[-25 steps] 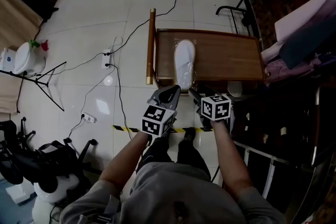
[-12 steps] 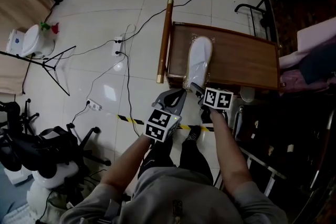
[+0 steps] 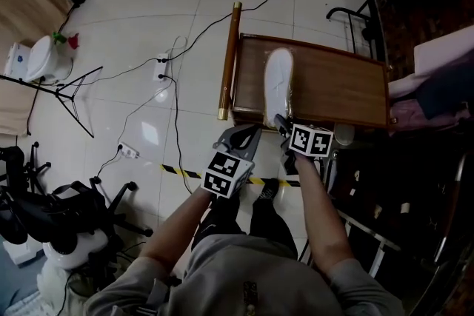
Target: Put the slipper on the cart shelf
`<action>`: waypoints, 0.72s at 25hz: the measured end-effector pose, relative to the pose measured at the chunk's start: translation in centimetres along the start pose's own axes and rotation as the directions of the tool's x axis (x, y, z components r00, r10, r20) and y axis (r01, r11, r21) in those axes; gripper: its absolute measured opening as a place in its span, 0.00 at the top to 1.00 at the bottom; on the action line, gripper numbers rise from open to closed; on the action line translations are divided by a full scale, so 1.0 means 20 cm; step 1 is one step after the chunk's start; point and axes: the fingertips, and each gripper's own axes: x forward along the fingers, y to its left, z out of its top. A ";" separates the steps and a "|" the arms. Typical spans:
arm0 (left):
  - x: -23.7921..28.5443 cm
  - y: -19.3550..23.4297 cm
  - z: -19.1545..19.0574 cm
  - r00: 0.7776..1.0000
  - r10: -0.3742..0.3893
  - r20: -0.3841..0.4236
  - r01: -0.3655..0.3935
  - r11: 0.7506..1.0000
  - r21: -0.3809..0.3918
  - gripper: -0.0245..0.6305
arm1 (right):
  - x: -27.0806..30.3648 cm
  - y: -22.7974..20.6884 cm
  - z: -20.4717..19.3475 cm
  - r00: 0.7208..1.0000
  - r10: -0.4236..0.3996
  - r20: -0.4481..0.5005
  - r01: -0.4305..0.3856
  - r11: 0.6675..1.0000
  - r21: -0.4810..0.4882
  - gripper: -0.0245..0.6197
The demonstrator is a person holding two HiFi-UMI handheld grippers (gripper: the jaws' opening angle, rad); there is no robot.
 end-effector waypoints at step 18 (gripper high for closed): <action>0.12 -0.60 0.37 0.950 -0.305 0.059 0.292 0.941 0.173 0.95 | -0.99 -0.04 0.22 0.942 -0.190 0.278 0.207 0.978 -0.034 0.87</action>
